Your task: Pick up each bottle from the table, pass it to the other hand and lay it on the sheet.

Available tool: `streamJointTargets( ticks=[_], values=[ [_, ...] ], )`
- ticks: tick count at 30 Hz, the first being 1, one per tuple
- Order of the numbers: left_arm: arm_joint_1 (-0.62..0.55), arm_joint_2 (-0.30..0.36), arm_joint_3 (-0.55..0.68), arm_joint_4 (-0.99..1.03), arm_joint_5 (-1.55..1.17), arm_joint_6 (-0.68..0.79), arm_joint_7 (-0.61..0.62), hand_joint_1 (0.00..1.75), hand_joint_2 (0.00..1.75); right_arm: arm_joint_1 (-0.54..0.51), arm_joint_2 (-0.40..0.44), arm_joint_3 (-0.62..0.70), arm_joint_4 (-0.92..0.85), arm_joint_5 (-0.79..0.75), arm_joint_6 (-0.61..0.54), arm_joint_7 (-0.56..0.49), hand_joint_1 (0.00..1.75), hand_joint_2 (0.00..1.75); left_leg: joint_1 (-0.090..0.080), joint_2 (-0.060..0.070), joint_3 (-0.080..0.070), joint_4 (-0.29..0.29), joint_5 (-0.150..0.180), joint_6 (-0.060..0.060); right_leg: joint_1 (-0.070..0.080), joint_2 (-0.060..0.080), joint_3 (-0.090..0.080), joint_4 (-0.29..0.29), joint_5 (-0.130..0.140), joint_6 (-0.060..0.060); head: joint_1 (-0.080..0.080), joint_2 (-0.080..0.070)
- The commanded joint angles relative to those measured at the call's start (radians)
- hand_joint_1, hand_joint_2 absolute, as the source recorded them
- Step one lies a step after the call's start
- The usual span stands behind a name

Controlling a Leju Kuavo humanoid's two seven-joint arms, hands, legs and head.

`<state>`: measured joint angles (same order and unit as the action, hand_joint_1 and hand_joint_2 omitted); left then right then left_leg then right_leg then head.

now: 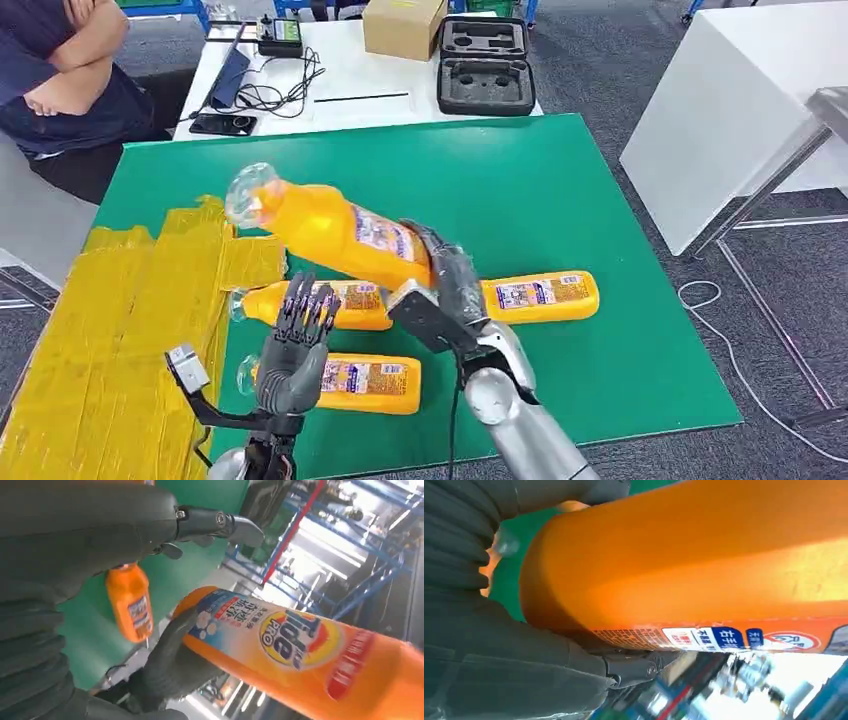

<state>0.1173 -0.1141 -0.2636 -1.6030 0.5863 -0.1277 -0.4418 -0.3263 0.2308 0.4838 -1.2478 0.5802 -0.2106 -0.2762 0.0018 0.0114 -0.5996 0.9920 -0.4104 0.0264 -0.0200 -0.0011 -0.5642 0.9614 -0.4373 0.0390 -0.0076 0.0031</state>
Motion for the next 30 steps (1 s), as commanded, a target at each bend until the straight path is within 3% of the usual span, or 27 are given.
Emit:
streamJointTargets(
  ticks=[1, 14, 30],
  values=[
    [-0.041, 0.034, 0.045, 0.028, -0.031, 0.054, 0.000, 0.00, 1.75, -0.089, 0.034, 0.161, 0.145, -0.028, 0.030, 0.027, 1.75, 1.75, 0.001, 0.002, 0.002, 0.000, -0.001, -0.001, 0.001, 0.002, 0.001, 0.000, 0.000, -0.002, 0.000, 0.000],
    [0.023, -0.025, 0.244, -0.101, -0.121, 0.191, -0.029, 0.00, 1.75, -0.021, 0.009, 0.272, 0.081, -0.069, 0.103, 0.047, 1.75, 1.75, 0.002, -0.001, 0.002, 0.000, -0.002, -0.002, 0.002, 0.000, 0.002, -0.001, -0.001, -0.003, 0.000, 0.000],
    [0.054, -0.064, 0.247, -0.150, -0.130, 0.186, -0.003, 0.00, 1.75, -0.001, 0.013, 0.261, 0.115, -0.053, 0.148, 0.040, 1.75, 1.75, 0.001, -0.002, 0.001, -0.001, -0.001, -0.001, 0.001, -0.001, 0.001, -0.001, -0.001, -0.002, 0.000, 0.000]
  ],
)
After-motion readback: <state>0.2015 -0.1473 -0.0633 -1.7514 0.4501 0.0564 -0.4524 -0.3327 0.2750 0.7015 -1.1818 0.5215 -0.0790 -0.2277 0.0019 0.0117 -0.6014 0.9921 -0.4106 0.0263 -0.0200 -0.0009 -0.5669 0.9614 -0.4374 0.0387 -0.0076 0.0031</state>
